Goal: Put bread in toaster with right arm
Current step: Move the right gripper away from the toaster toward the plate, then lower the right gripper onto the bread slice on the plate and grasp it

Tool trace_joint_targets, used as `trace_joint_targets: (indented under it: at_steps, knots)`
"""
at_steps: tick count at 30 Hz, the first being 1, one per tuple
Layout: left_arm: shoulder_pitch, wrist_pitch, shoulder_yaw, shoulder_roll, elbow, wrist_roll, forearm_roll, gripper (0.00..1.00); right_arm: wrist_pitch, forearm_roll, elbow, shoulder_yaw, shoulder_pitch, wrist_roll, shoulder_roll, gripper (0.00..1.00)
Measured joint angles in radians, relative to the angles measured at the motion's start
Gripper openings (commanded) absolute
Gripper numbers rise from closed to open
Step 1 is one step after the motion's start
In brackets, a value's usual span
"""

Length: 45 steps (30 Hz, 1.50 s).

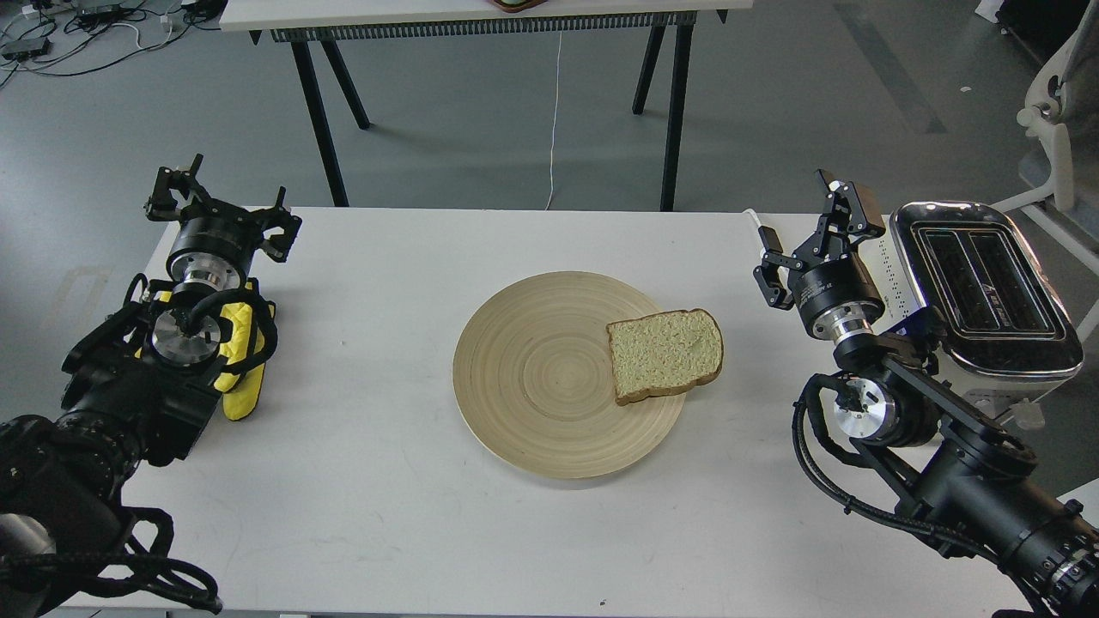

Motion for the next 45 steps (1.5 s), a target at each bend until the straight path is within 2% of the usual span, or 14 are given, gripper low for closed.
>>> trace_joint_targets:
  at_steps: [11,21,27,45]
  knots:
    - [0.000,0.000,0.000,-0.001,0.000,0.000,0.000,1.00,-0.020,-0.031,0.002,-0.020,0.003,0.000,-0.008,0.99]
    - [0.000,0.000,0.000,-0.001,0.000,-0.001,0.000,1.00,-0.252,-0.237,0.007,-0.167,0.009,0.000,-0.116,0.96]
    - [0.000,0.000,0.000,0.000,0.000,-0.001,0.000,1.00,-0.349,-0.293,0.008,-0.282,0.004,0.000,-0.143,0.96]
    - [0.000,0.000,0.000,0.000,0.000,-0.001,0.000,1.00,-0.442,-0.298,0.000,-0.479,-0.002,0.000,-0.093,0.95]
